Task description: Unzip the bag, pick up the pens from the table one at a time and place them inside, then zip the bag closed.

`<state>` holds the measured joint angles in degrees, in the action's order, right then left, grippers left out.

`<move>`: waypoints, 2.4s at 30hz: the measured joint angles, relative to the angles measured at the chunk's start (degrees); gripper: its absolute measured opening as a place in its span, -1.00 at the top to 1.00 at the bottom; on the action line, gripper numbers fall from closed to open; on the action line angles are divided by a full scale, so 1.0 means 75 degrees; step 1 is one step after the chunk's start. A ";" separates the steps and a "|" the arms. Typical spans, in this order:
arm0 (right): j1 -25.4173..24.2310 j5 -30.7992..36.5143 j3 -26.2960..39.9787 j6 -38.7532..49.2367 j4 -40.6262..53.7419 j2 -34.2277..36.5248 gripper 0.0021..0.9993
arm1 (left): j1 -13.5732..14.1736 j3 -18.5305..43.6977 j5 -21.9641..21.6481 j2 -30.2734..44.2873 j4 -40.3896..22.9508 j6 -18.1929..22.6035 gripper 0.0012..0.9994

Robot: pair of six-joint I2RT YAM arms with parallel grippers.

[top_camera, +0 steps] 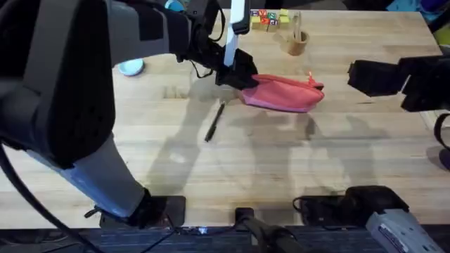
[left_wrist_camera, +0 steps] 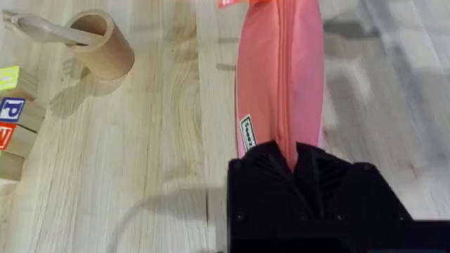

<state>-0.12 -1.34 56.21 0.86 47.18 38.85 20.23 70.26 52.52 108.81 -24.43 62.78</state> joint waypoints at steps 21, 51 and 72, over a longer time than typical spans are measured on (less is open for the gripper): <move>0.0000 -0.1169 0.0318 -0.0366 0.0199 0.0586 -0.99 | 0.0000 0.0000 -0.0048 0.0000 0.0332 0.0000 0.92; 0.0000 -0.1198 0.5345 -0.1233 0.3862 0.6172 -0.99 | -0.0058 0.0000 -0.0118 0.0003 0.0471 -0.0002 0.92; 0.0011 -0.0931 0.5342 -0.1547 0.3543 0.6172 -1.00 | -0.0058 0.0000 -0.0115 0.0003 0.0380 -0.0002 0.92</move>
<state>-0.04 -8.33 96.27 -10.74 73.75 85.14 19.79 70.26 51.66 108.84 -21.58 62.76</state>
